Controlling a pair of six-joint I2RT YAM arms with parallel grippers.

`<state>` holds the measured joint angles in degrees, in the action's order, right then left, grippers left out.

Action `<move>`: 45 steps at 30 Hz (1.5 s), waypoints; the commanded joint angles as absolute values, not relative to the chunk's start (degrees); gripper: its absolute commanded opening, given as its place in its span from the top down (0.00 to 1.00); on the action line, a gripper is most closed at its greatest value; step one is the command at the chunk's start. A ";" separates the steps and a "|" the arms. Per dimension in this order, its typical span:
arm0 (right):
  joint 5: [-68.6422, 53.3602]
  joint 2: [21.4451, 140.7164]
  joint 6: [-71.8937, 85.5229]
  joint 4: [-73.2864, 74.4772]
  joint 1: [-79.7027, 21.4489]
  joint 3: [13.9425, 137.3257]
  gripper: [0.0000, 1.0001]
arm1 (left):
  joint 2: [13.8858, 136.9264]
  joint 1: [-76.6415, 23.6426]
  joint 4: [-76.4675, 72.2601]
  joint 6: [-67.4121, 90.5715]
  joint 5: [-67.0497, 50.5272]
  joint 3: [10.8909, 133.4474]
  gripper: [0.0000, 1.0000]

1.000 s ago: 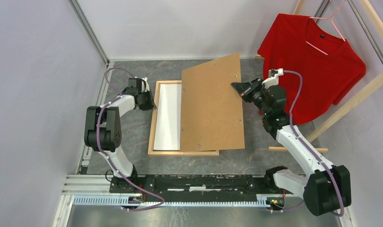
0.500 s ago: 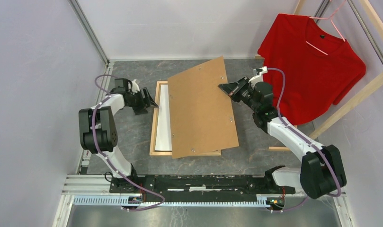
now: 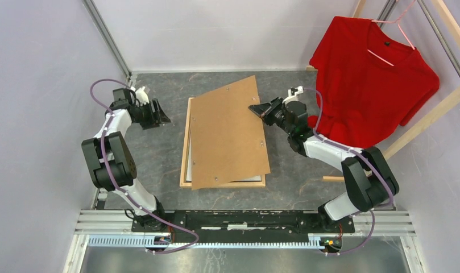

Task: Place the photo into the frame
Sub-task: Place the photo frame item in the photo frame.

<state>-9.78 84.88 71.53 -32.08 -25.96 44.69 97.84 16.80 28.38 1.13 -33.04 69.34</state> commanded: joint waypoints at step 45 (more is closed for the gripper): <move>-5.36 104.30 69.35 -50.61 -27.28 50.92 1.00 | 105.29 3.20 24.35 -9.74 -30.99 63.55 0.79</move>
